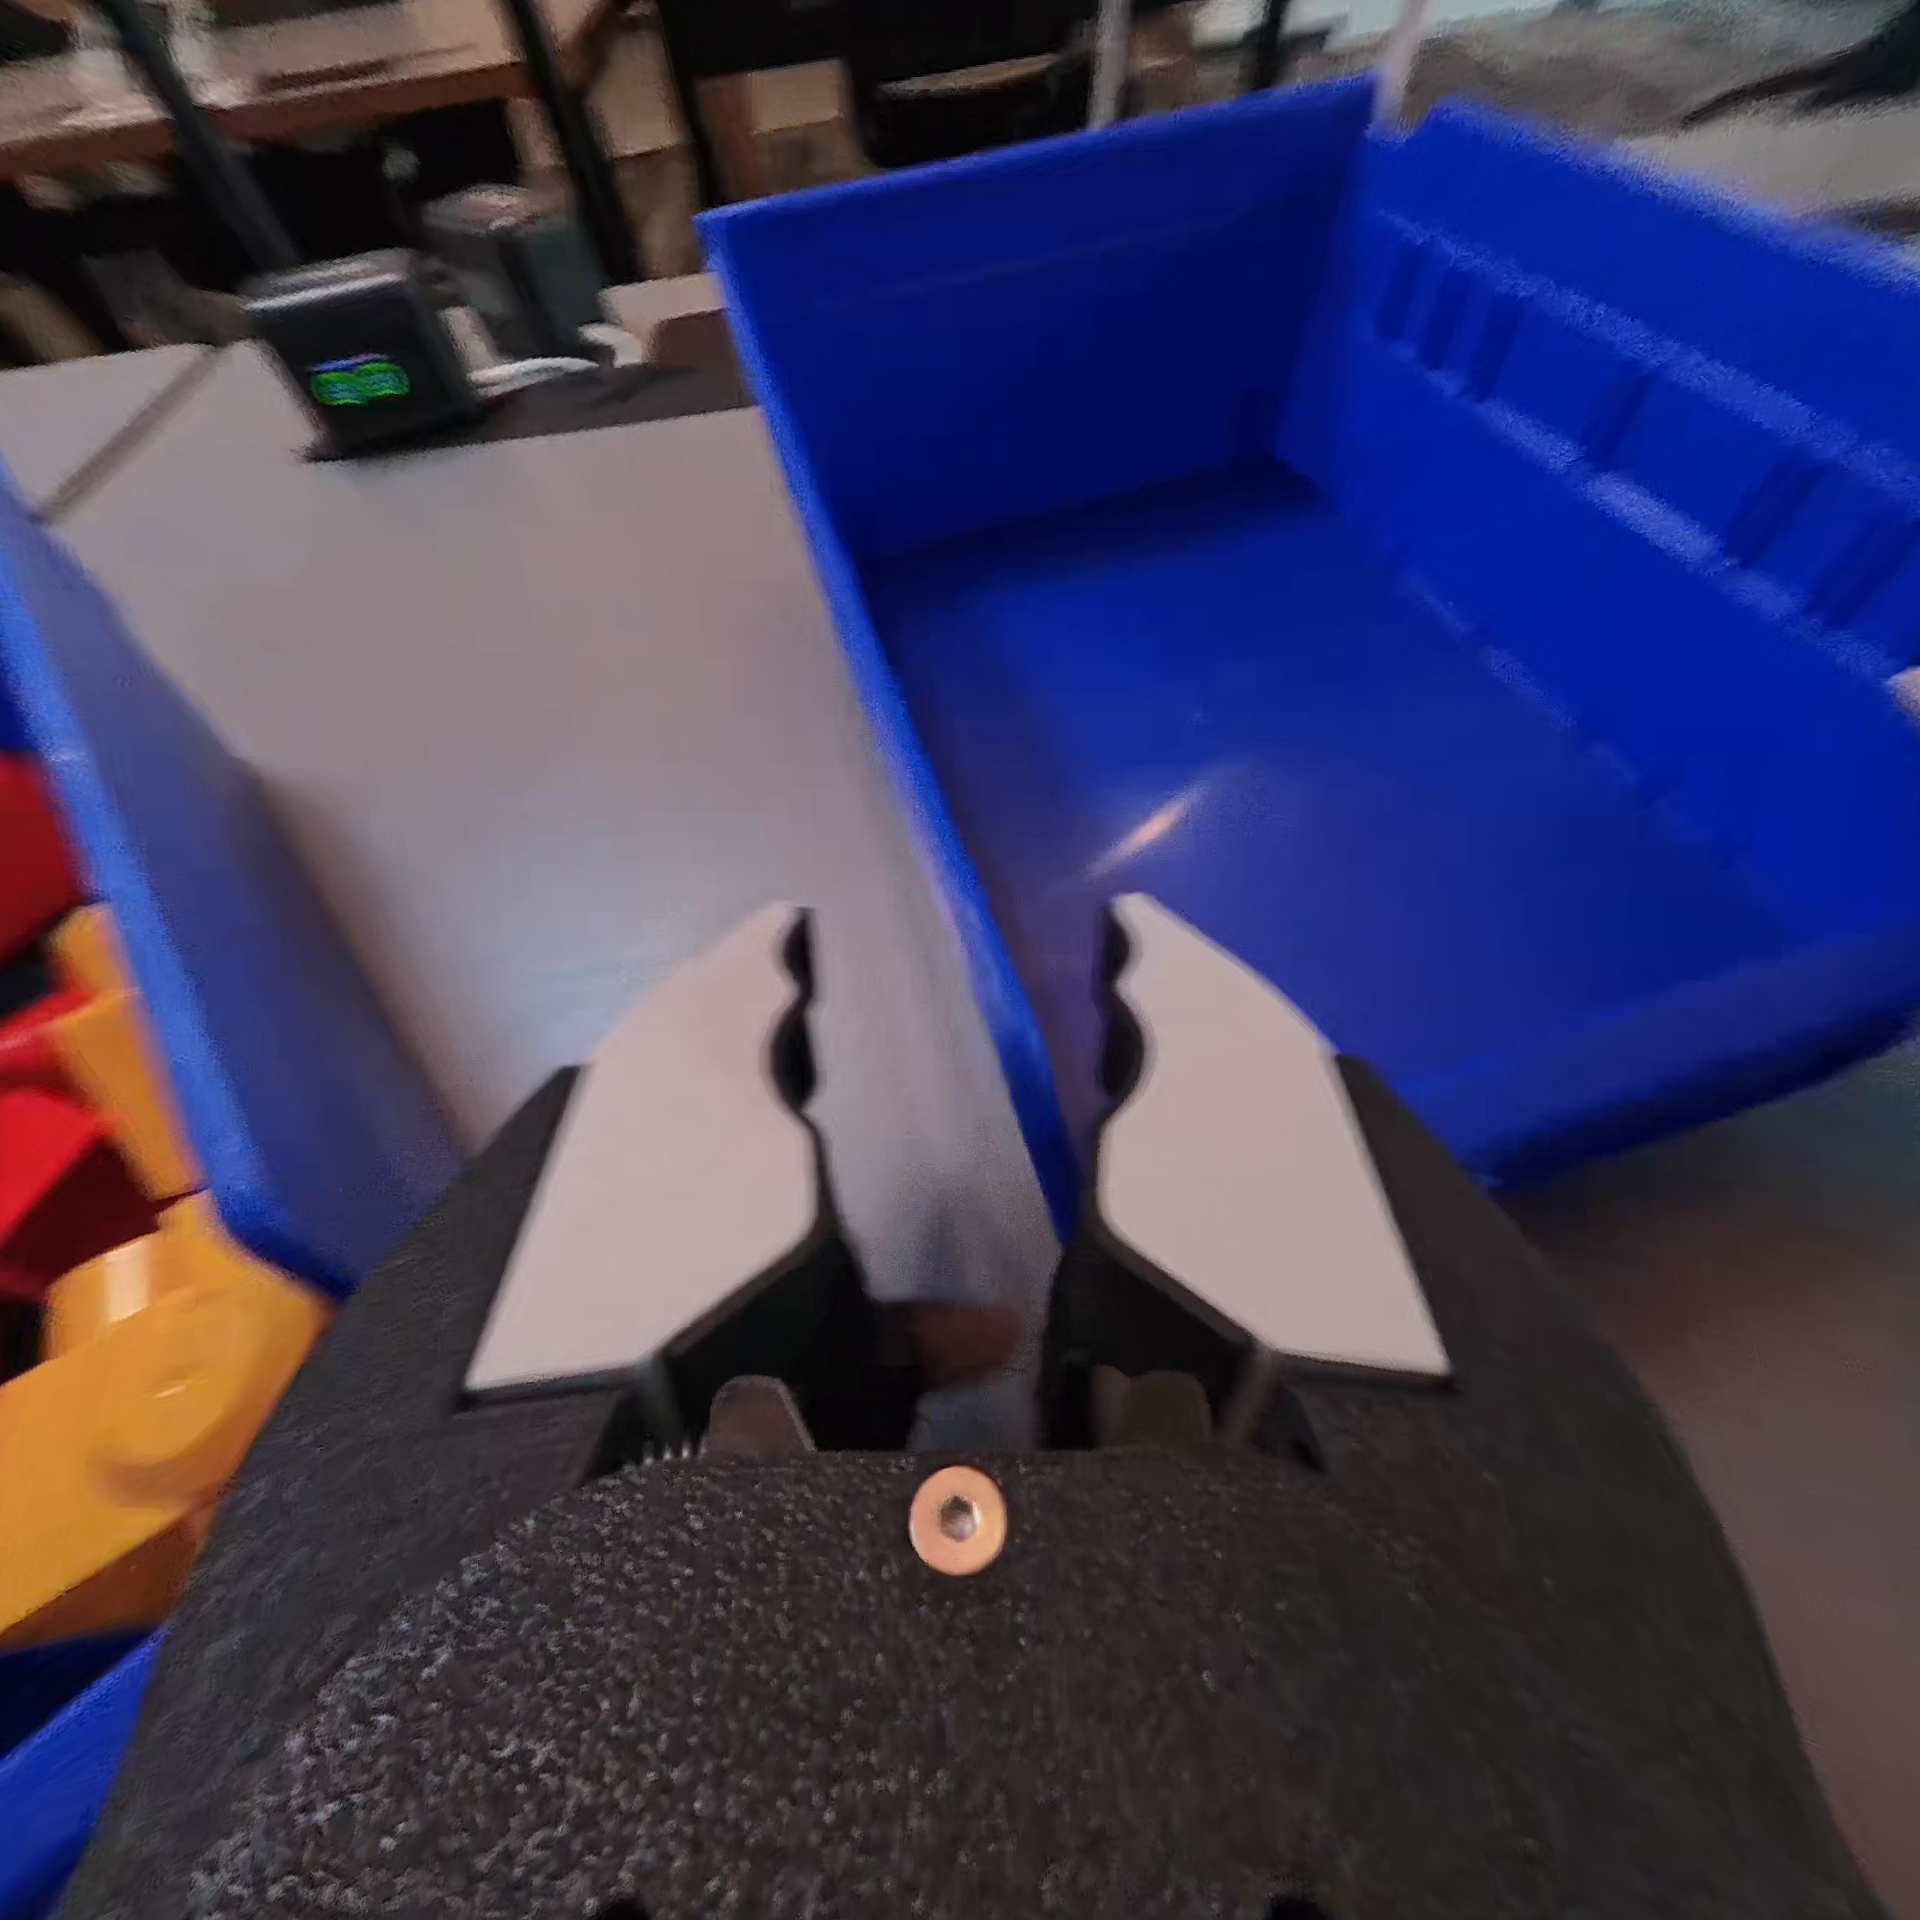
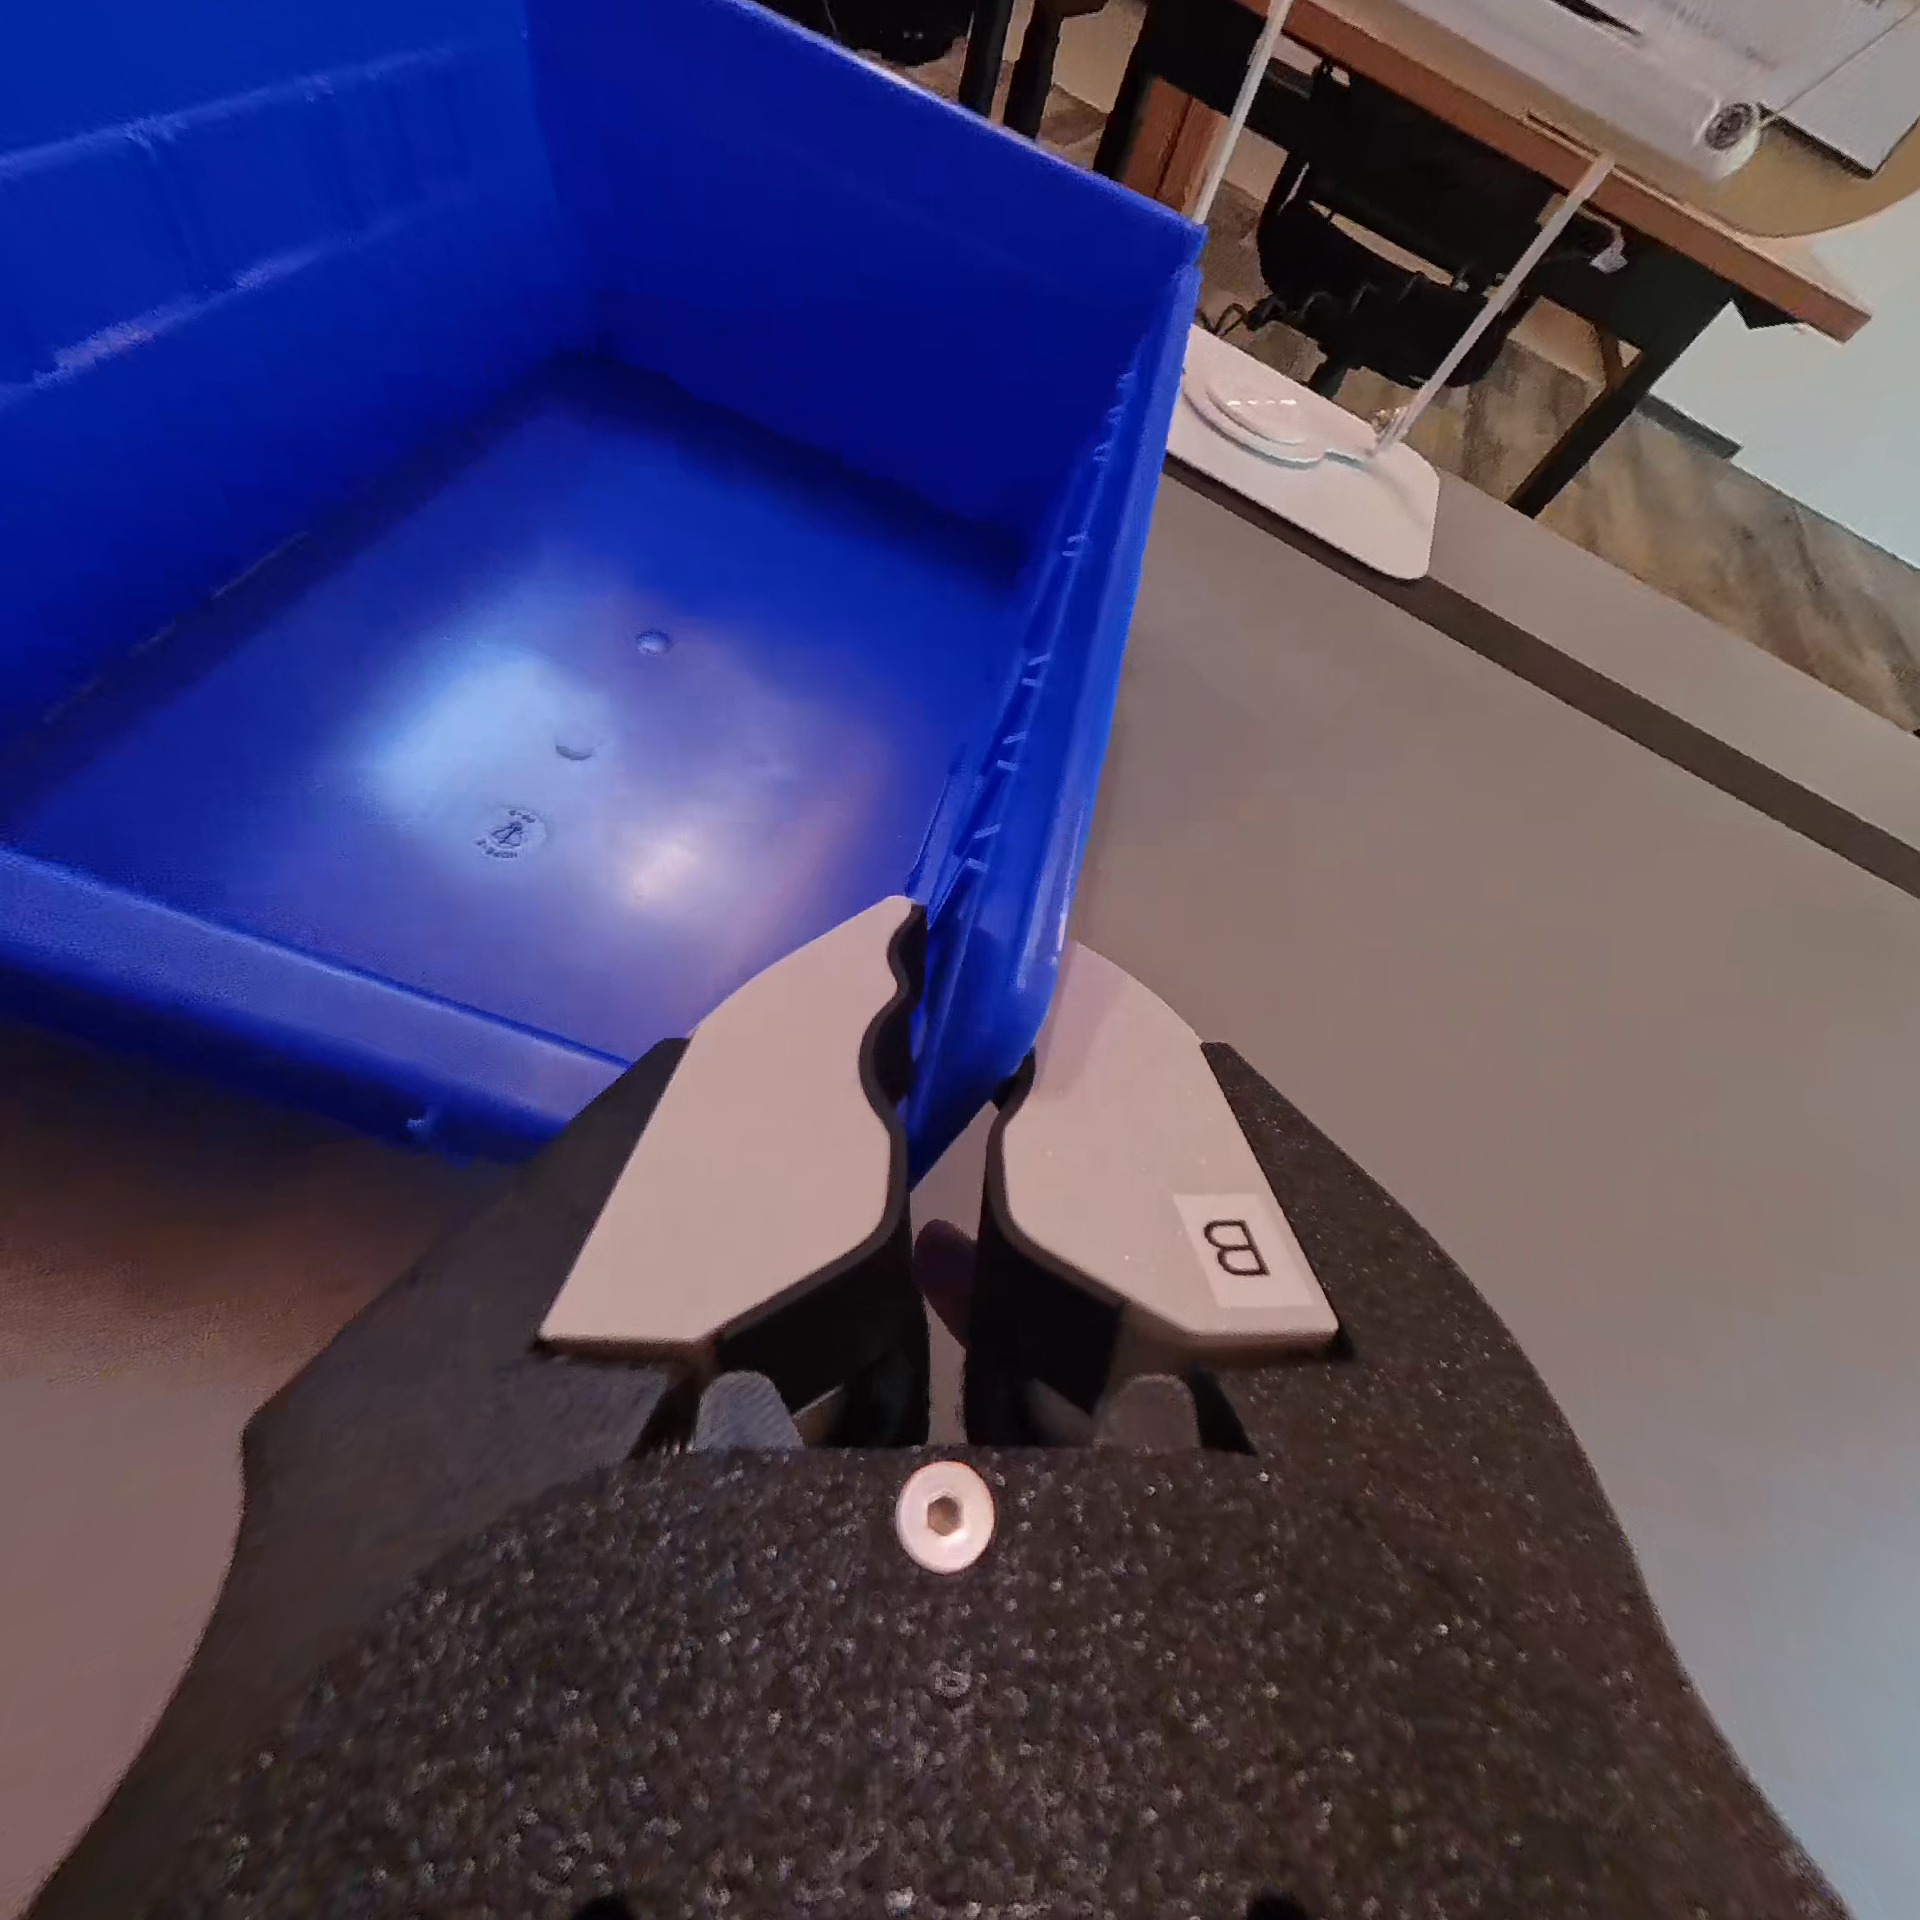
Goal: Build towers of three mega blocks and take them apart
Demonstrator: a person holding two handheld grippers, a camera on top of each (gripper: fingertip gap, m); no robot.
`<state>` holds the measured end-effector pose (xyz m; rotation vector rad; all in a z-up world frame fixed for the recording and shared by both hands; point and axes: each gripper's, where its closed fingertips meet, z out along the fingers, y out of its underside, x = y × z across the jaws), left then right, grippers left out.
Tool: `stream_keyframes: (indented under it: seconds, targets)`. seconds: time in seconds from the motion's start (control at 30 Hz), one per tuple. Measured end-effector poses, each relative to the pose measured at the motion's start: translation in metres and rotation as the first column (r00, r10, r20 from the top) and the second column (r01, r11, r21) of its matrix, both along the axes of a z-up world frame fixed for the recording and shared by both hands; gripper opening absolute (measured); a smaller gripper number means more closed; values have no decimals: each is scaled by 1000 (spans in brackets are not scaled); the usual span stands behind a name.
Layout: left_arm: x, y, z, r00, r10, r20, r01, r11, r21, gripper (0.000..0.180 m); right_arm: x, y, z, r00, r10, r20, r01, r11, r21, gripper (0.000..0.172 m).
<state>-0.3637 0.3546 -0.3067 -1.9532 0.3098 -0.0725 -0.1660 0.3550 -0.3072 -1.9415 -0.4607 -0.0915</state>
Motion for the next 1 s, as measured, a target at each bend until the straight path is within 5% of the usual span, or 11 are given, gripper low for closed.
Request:
stream_keyframes:
  seconds: [0.03,0.17,0.4,0.7,1.0]
  targets:
    - [13,-2,1,995,-71,65,71,997,0,25,2,-4,0,1000,4,6,-4,1000,8,8]
    - [32,-1,17,998,-67,-2,66,990,126,11,26,-21,8,991,-49,126,38,995,90,10]
    - [137,-7,60,962,-273,13,263,938,226,17,128,-50,48,968,-192,161,164,972,170,11]
    - [299,-20,34,900,-435,-42,434,880,194,25,281,-76,24,947,-267,177,244,959,145,11]
    - [350,-40,8,860,-505,-68,509,851,127,27,333,-80,22,945,-327,28,318,934,165,6]
